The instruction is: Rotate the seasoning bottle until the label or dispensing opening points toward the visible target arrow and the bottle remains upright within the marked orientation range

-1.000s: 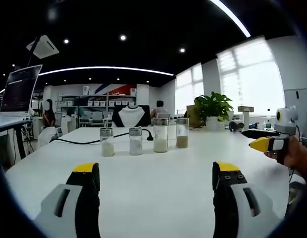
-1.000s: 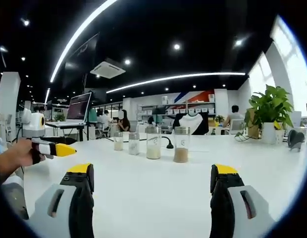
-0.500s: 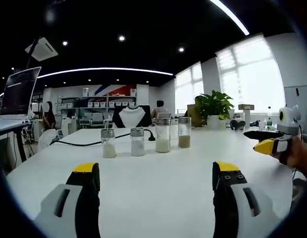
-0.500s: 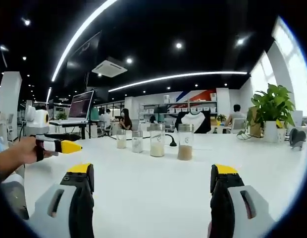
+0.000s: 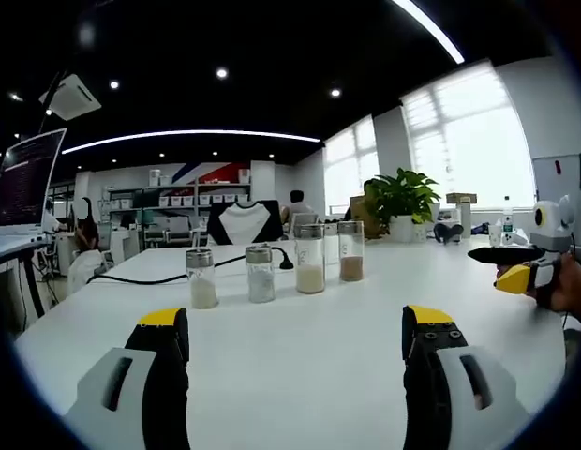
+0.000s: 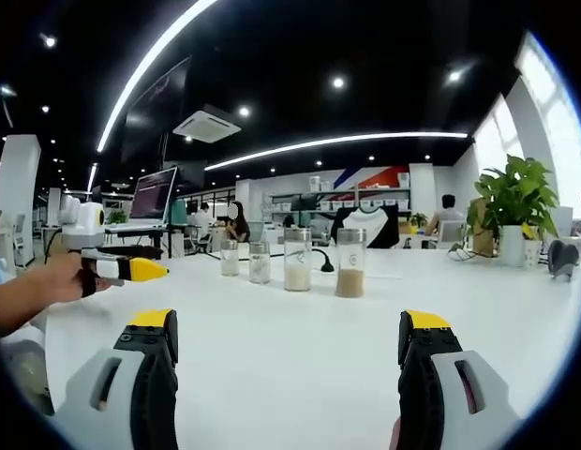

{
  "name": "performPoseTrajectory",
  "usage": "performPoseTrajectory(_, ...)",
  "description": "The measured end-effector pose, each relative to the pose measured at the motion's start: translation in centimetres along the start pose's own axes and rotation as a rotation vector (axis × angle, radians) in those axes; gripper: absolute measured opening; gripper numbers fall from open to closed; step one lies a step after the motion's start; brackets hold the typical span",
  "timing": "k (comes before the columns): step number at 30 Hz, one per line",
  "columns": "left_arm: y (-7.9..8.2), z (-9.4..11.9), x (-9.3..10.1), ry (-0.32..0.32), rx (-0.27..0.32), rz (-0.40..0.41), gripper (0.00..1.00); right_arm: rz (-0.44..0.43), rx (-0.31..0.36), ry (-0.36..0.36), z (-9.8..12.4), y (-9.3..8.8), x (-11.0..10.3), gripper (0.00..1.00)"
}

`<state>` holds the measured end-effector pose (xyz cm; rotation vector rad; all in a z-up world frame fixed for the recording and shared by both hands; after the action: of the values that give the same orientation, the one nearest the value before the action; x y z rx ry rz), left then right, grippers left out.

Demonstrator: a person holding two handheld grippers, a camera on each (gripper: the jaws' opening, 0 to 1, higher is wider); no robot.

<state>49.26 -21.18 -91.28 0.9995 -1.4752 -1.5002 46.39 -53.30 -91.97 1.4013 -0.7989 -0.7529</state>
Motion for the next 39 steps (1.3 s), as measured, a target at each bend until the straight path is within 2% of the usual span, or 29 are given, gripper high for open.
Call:
performPoseTrajectory(9, -0.4, -1.2, -1.5, 0.031, -0.002, 0.039, 1.00, -0.012, 0.040, -0.007, 0.3, 0.4, 0.2, 0.99)
performPoseTrajectory(13, -0.5, -1.7, -2.3, 0.054, -0.001, 0.052, 0.98, -0.001, 0.025, -0.011, 0.3, 0.3, 0.2, 0.99)
performPoseTrajectory(16, -0.6, -2.0, -2.9, 0.082, 0.021, 0.070, 0.93, -0.003, 0.022, -0.009, 0.4, 0.2, 0.2, 0.99)
performPoseTrajectory(22, -0.9, -2.9, -4.4, 0.115, 0.001, 0.109, 0.92, 0.011, 0.006, -0.001, 0.3, 0.1, -0.1, 0.99)
performPoseTrajectory(27, -0.8, -4.0, -5.5, 0.161, -0.008, 0.071, 0.90, 0.014, 0.007, 0.008, 0.3, 0.2, -0.3, 0.99)
performPoseTrajectory(35, -1.0, -6.3, -6.2, 0.173, -0.030, 0.019, 0.87, 0.027, 0.005, 0.009, 0.5, 0.7, -0.2, 0.99)
performPoseTrajectory(39, -1.0, -7.4, -6.6, 0.194, 0.008, -0.006, 0.79, 0.023, 0.001, 0.015, 0.6, 0.7, -0.1, 0.99)
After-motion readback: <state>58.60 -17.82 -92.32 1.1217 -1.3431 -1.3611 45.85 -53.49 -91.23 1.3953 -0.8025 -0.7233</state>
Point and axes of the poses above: the point that each gripper's makers call its tool centre point, and the gripper's own axes: z roughly backward along the fingers, x roughly to its right, y roughly out of its top, the point moved 10 cm from there along z, roughly backward along the fingers, and after that the axes turned 1 degree about z, right-handed, at the moved point
